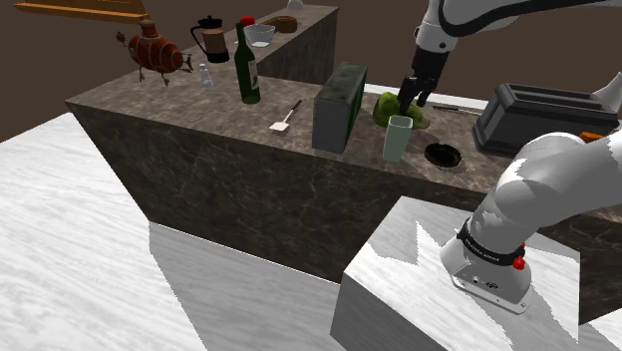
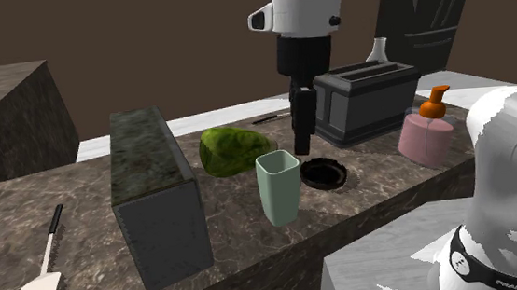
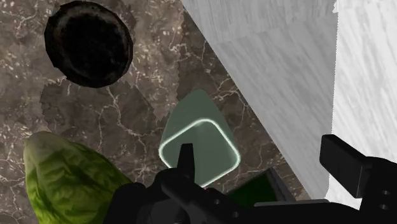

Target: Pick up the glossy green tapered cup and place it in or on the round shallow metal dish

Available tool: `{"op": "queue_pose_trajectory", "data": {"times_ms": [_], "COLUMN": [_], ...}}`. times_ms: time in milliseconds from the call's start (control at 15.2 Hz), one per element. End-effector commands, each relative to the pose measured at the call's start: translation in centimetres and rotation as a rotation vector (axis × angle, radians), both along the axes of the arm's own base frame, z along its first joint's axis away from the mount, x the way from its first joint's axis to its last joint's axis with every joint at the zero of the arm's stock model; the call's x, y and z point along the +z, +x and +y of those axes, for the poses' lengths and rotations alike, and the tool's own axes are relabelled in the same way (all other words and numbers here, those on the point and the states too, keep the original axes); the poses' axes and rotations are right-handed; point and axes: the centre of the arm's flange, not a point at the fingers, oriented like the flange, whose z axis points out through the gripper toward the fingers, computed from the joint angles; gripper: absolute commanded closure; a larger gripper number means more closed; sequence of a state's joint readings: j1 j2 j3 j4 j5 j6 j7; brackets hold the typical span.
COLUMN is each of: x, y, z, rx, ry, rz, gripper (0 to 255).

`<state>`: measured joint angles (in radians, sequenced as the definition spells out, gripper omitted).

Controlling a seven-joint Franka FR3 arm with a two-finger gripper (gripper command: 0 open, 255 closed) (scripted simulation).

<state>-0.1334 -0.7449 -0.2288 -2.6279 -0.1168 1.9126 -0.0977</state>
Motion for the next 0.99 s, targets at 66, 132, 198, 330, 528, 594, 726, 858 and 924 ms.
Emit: {"op": "queue_pose_trajectory", "data": {"times_ms": [66,132,198,330,528,594,726,858,924], "x": [-2.2,-3.0,-3.8,-5.4,-6.9,-7.4,-8.5,-9.5,-9.8], "y": [0.2,0.2,0.3,0.5,0.7,0.8,0.9,1.0,1.0], "z": [-3.2,-4.2,-5.1,-7.1,-7.7,-7.7,-7.7,-7.7,-7.7], "rx": [-0.009,-0.013,-0.016,-0.022,-0.024,-0.024,-0.024,-0.024,-0.024], "ry": [-0.009,-0.011,-0.013,-0.018,-0.019,-0.019,-0.019,-0.019,-0.019], "rz": [-0.033,-0.043,-0.053,-0.073,-0.079,-0.079,-0.079,-0.079,-0.079], "gripper": [0,0,0,0,0,0,0,0,0]}}
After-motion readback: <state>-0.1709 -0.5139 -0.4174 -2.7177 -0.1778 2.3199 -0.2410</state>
